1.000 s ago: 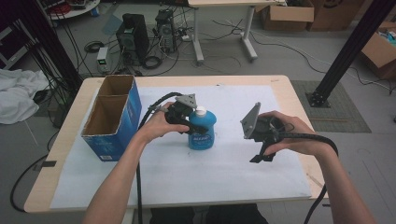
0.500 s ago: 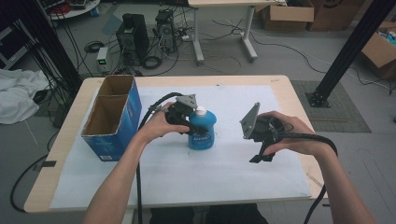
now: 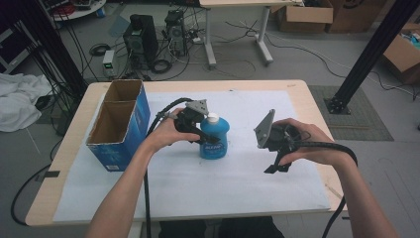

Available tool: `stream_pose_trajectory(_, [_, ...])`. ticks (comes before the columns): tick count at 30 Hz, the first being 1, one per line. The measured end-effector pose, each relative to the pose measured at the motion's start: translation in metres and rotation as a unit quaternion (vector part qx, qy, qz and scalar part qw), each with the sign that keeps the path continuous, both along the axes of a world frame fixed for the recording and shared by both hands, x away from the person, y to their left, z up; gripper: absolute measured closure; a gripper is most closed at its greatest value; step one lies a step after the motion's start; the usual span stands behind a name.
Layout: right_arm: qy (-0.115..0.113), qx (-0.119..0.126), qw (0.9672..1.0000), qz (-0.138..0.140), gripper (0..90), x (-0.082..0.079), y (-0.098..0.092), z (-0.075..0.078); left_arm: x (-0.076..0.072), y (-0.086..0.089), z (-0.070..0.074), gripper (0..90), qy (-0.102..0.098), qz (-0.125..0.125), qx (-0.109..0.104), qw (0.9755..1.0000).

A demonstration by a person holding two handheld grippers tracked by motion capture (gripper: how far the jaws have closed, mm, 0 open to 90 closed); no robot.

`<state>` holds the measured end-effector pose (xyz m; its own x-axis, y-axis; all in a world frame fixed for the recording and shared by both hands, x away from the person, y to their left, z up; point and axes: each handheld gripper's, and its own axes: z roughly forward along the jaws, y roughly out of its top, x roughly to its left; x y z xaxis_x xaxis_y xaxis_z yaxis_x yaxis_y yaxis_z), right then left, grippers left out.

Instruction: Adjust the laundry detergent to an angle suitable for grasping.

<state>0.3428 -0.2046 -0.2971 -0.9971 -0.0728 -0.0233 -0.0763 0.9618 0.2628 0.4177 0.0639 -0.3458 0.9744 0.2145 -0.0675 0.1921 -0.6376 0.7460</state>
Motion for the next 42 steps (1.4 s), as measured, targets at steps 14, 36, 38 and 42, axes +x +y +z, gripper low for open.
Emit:
stream_pose_trajectory(14, [0.001,-0.001,1.0000,0.001,20.3,0.000,0.002,-0.001,-0.006,-0.001,0.010,19.1,-0.001,0.006,0.014,0.9999])
stream_pose_trajectory(36, [-0.001,-0.003,1.0000,0.004,20.3,-0.001,0.004,-0.002,-0.002,0.012,0.086,16.2,-0.025,-0.019,0.095,0.9949])
stream_pose_trajectory(38, [-0.001,-0.004,1.0000,0.005,20.3,-0.001,0.005,-0.002,-0.001,0.011,0.092,16.3,-0.025,-0.023,0.110,0.9934])
stream_pose_trajectory(42, [-0.002,-0.005,1.0000,0.006,20.3,-0.001,0.006,-0.002,0.004,0.010,0.106,16.4,-0.024,-0.028,0.129,0.9909])
